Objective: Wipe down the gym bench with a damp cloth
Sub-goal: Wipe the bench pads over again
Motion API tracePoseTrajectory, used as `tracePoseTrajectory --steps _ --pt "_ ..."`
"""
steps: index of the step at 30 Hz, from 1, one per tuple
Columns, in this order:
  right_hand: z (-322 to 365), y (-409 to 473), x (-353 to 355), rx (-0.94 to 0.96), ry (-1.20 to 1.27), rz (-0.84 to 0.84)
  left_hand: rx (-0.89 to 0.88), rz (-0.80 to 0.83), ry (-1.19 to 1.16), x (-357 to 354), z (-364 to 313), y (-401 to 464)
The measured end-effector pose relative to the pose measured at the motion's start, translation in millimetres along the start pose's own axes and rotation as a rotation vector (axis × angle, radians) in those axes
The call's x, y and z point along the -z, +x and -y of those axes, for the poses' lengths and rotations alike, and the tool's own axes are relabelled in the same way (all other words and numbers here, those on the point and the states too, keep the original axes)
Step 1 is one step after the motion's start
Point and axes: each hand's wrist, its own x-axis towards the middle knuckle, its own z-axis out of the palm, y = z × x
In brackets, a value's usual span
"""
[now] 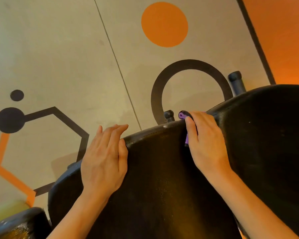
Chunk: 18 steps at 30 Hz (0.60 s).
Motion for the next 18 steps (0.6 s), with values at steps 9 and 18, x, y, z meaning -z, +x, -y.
tracePoseTrajectory --steps 9,18 --pt "44 -5 -20 0.420 -0.104 0.138 0.015 -0.003 0.046 4 -3 2" --pt "46 -3 -29 0.245 -0.164 0.006 0.020 0.053 -0.021 5 0 3"
